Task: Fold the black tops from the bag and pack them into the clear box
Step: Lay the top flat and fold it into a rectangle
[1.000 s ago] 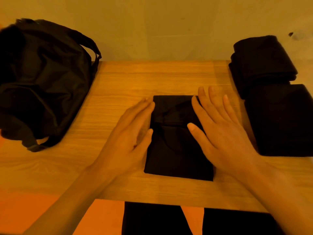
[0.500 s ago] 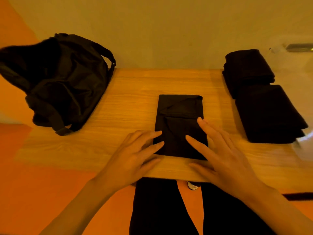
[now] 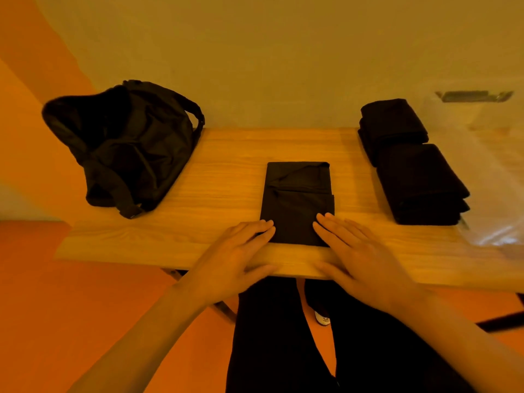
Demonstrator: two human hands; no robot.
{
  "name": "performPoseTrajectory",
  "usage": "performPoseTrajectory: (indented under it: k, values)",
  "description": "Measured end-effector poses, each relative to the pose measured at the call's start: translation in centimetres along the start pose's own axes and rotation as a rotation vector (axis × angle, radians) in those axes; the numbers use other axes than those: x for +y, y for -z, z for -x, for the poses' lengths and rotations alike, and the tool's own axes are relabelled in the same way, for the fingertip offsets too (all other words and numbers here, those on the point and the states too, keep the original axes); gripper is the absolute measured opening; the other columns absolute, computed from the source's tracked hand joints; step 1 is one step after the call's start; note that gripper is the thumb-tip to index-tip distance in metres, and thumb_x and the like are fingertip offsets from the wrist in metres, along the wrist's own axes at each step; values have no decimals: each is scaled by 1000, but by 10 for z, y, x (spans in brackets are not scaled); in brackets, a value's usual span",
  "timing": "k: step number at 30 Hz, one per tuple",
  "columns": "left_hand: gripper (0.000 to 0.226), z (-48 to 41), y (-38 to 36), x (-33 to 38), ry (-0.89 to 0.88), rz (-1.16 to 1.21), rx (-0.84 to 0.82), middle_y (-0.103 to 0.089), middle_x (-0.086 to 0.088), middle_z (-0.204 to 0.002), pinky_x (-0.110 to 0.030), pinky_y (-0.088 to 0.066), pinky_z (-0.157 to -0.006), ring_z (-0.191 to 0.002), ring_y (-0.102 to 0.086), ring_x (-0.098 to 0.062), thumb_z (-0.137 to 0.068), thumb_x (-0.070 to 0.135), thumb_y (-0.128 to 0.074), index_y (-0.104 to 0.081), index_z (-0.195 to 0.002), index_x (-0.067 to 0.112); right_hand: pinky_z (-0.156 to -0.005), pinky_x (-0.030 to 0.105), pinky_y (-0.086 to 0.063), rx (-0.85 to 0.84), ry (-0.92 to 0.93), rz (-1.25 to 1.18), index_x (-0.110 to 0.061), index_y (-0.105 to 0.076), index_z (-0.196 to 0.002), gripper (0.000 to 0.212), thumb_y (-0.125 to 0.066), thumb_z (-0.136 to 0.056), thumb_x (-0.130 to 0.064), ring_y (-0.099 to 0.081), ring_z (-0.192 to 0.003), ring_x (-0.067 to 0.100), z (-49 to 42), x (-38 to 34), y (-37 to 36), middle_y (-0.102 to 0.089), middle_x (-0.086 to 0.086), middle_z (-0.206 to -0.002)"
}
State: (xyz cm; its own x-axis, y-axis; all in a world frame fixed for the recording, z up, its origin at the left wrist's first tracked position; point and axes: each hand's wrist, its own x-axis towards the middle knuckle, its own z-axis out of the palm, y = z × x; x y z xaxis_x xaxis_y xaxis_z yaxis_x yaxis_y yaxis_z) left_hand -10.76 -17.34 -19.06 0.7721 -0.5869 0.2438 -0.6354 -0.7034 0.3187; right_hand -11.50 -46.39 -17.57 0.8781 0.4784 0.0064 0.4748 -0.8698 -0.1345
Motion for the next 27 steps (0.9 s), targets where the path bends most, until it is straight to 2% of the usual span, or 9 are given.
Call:
performPoseTrajectory:
  k: [3, 5, 8, 12, 15, 18, 20, 23, 27]
  values:
    - [89, 5, 0, 0, -35, -42, -53, -39, 1, -158, -35, -35, -116, -144, -37, -14, -88, 71, -57, -42, -154, 14, -113, 18, 14, -69, 64, -21, -36, -3, -158, 93, -20, -84, -89, 12, -147, -3, 6, 4, 3, 9, -19, -161]
    - [81, 9, -3, 2, -73, -81, -22, -46, -1, -152, -37, -42, -111, -137, -44, -17, -88, 62, -62, -47, -150, 12, -116, 23, -1, -40, 80, -11, -36, -15, -158, 90, -37, -84, -83, -2, -149, 0, 13, 4, 2, -7, -16, -164]
    - [61, 10, -9, 11, -168, -143, 127, -61, -6, -132, -38, -49, -94, -114, -56, -21, -84, 38, -74, -55, -134, 10, -109, 28, -30, 86, 105, 21, -28, -49, -146, 71, -59, -83, -61, -41, -139, 9, 22, 1, -3, -50, -7, -150]
    - [50, 14, -17, 22, -206, -204, 231, -67, -5, -107, -30, -39, -80, -95, -52, -17, -79, 19, -87, -56, -117, 13, -104, 27, -37, 185, 141, 3, -28, -64, -131, 52, -71, -83, -45, -57, -127, 11, 29, -4, -7, -62, -8, -137]
    - [22, 22, -19, 30, -228, -270, 259, -64, -2, -97, -28, -35, -76, -89, -49, -17, -89, 5, -70, -63, -108, 12, -106, 23, -34, 206, 181, -15, -27, -68, -122, 46, -83, -78, -32, -57, -124, 11, 36, -3, -11, -64, -8, -133]
    - [17, 28, -15, 38, -226, -293, 264, -62, 0, -93, -29, -35, -77, -87, -51, -18, -96, 12, -52, -68, -102, 13, -104, 24, -33, 247, 236, -82, -26, -68, -115, 28, -71, -87, -28, -57, -121, 8, 43, -2, -8, -65, -8, -131]
    - [15, 31, -10, 42, -210, -233, 263, -63, 2, -94, -28, -35, -79, -89, -52, -17, -96, 16, -55, -68, -104, 14, -100, 23, -39, 246, 238, -178, -29, -65, -115, 25, -56, -93, -36, -56, -119, 4, 47, -1, -1, -63, -12, -132]
    - [17, 35, 0, 49, -130, -12, 297, -65, 6, -97, -28, -37, -81, -92, -55, -12, -97, 25, -62, -71, -108, 16, -95, 22, -44, 227, 196, -313, -37, -63, -117, 27, -52, -95, -49, -49, -123, 1, 48, 2, 8, -53, -17, -135]
    - [21, 29, 16, 55, -22, 255, 351, -64, 13, -100, -30, -44, -87, -97, -59, -5, -96, 31, -67, -73, -113, 19, -88, 21, -47, 212, 233, -474, -41, -62, -117, 24, -53, -97, -50, -57, -109, -5, 37, 7, 30, -60, -25, -115]
